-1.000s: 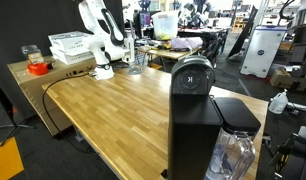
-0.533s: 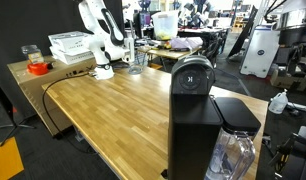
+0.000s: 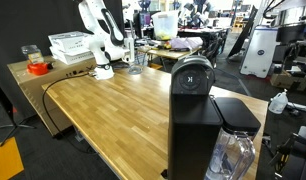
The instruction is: Put the white object into the pot.
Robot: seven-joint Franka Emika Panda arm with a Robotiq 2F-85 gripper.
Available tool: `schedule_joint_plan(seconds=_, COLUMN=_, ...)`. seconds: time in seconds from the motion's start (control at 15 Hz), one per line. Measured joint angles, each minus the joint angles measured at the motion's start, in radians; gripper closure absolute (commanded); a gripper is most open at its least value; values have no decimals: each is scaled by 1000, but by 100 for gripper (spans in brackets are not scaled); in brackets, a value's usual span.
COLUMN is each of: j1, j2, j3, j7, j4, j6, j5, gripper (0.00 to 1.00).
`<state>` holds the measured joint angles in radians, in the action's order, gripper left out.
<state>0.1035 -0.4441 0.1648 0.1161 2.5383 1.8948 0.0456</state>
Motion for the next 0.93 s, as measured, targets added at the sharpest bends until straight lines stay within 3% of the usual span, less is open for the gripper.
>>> schedule_joint_plan(seconds=0.2, j1=-9, j2=70, j3=-48, j7=-28, j4=-70, j6=43, j5=32, gripper=0)
schedule_joint_plan(seconds=0.6, j1=-79, j2=351, j3=-99, j7=-10, j4=-243, j6=84, j5=1, gripper=0)
schedule_joint_plan(seconds=0.93, j1=-74, j2=327, j3=-97, j7=-11, j4=-237, j6=81, j5=2, gripper=0)
